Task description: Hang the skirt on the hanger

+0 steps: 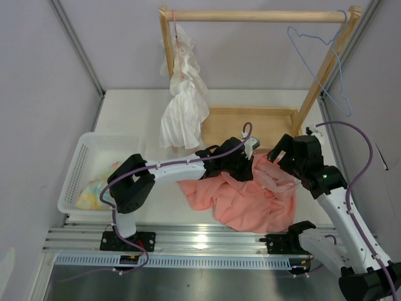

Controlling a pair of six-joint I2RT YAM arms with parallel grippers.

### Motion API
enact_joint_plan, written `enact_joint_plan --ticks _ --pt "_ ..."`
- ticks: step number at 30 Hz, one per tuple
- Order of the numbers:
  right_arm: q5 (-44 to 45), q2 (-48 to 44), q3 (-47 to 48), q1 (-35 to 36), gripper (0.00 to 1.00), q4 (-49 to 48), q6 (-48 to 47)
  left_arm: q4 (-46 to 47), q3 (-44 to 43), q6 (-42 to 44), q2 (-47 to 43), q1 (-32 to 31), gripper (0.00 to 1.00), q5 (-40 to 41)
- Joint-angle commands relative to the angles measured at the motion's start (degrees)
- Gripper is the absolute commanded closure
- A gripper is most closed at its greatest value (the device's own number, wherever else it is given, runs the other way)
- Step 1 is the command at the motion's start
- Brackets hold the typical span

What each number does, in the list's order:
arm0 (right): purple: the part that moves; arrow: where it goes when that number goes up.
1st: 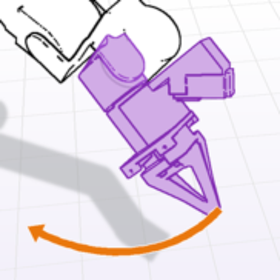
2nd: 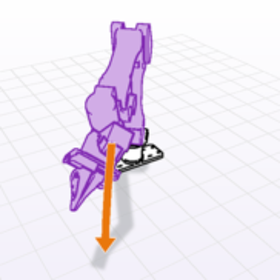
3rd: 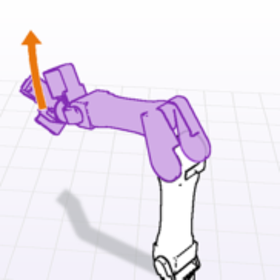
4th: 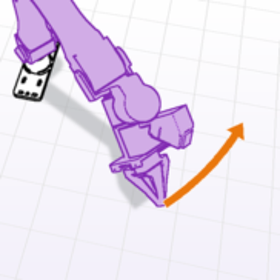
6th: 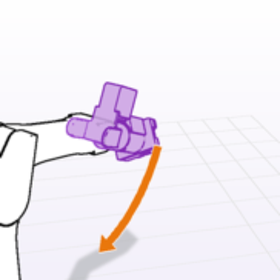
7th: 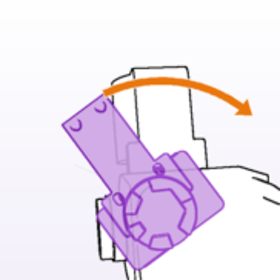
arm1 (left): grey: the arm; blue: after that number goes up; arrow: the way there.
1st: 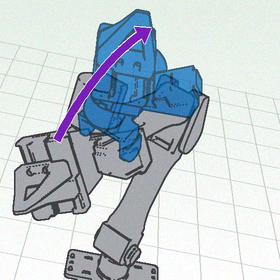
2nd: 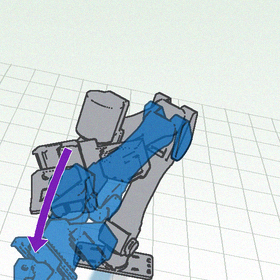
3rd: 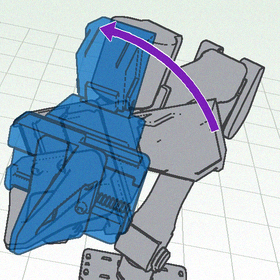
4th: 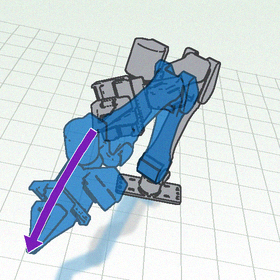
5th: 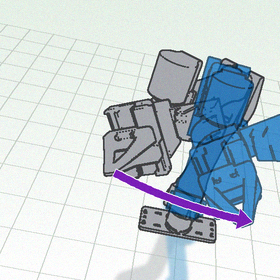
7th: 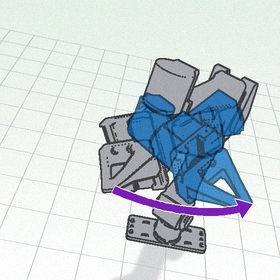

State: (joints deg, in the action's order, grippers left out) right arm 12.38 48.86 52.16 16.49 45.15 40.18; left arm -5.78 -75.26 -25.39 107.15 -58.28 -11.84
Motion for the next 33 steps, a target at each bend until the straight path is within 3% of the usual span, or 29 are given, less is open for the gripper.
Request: enact_joint_plan --ticks 1,5,10,12,18,25,33 --pt "-8.2 3.2 0.3 4.0 0.09 -8.7 -2.3 0.3 -2.6 2.6 0.2 -0.8 0.89 -2.6" --pt "-5.4 4.9 -1.0 7.9 0.19 -12.0 -1.6 2.4 -1.7 2.7 -0.2 -1.0 0.88 -3.9" --pt "-4.4 8.0 -3.5 8.0 0.34 -13.9 -0.8 4.6 0.6 2.2 -2.0 -1.1 0.86 -1.4" --pt "-4.6 6.7 -4.3 7.9 0.38 -14.4 -0.9 4.2 0.4 2.1 -2.0 -1.0 0.75 -0.6" --pt "-4.6 5.9 -6.0 6.7 0.39 -13.9 -2.5 0.8 -2.6 2.7 -0.9 -1.0 0.59 0.7" --pt "-7.5 5.5 -7.9 5.9 0.41 -15.5 -5.3 -6.3 -0.7 0.1 -7.4 1.0 0.52 8.7" --pt "-7.1 10.0 -5.8 12.1 0.60 -13.5 -9.9 -10.6 7.3 0.5 -16.0 1.1 0.48 11.6"
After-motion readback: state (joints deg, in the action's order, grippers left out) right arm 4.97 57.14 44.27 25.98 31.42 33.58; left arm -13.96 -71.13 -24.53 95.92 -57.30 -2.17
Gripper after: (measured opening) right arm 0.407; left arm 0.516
